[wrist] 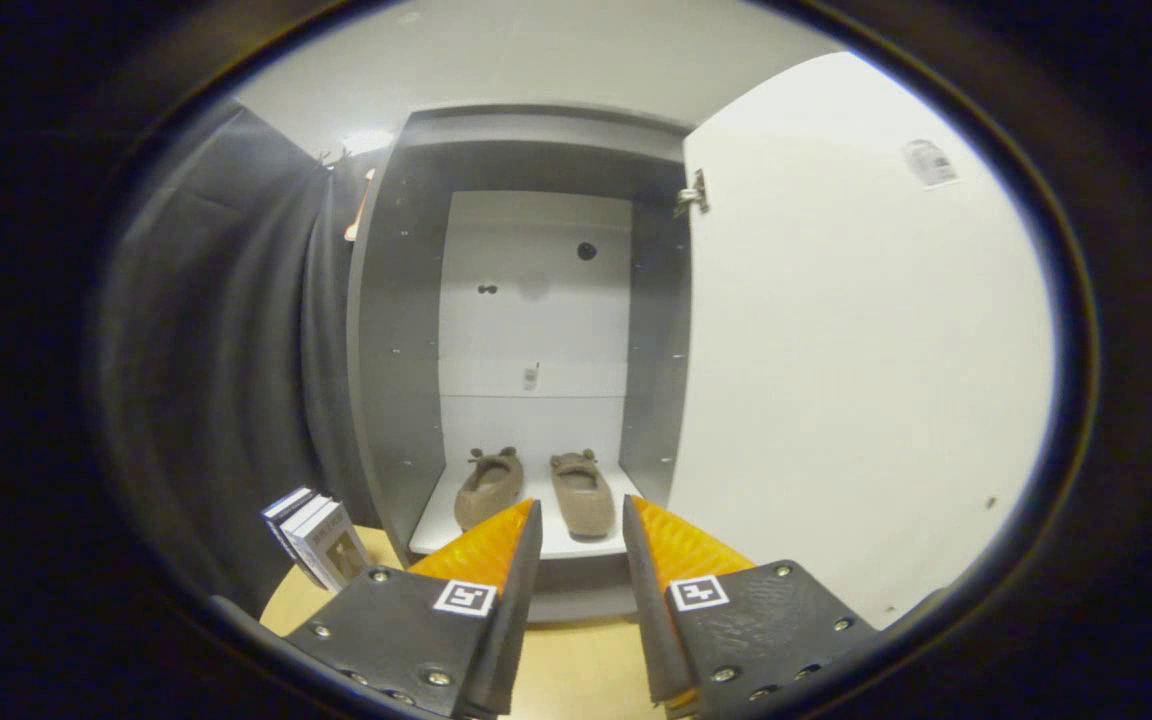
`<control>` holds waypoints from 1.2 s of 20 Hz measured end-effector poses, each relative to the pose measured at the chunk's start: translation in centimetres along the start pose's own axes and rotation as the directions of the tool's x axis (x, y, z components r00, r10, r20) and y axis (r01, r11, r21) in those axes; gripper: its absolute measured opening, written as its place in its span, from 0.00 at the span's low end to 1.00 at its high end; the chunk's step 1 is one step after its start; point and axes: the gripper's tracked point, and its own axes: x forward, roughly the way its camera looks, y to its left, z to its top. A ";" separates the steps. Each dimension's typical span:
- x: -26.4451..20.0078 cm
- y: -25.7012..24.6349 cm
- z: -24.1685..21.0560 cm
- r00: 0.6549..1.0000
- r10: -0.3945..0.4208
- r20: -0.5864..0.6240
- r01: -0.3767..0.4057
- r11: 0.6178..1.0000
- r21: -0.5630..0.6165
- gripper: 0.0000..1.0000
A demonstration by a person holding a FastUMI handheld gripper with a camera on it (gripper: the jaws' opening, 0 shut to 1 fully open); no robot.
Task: Open the shoe cabinet door, grab the shoes and put them into the shoe cabinet, then close the shoe cabinet door.
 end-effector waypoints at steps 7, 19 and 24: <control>-9.1 -9.1 1.2 0.996 -0.085 0.027 0.084 0.996 0.037 0.49; -10.8 -25.5 2.8 0.999 0.004 0.041 -0.004 1.000 0.005 0.49; -7.2 -24.7 1.6 0.987 0.158 0.008 -0.158 0.986 0.048 0.49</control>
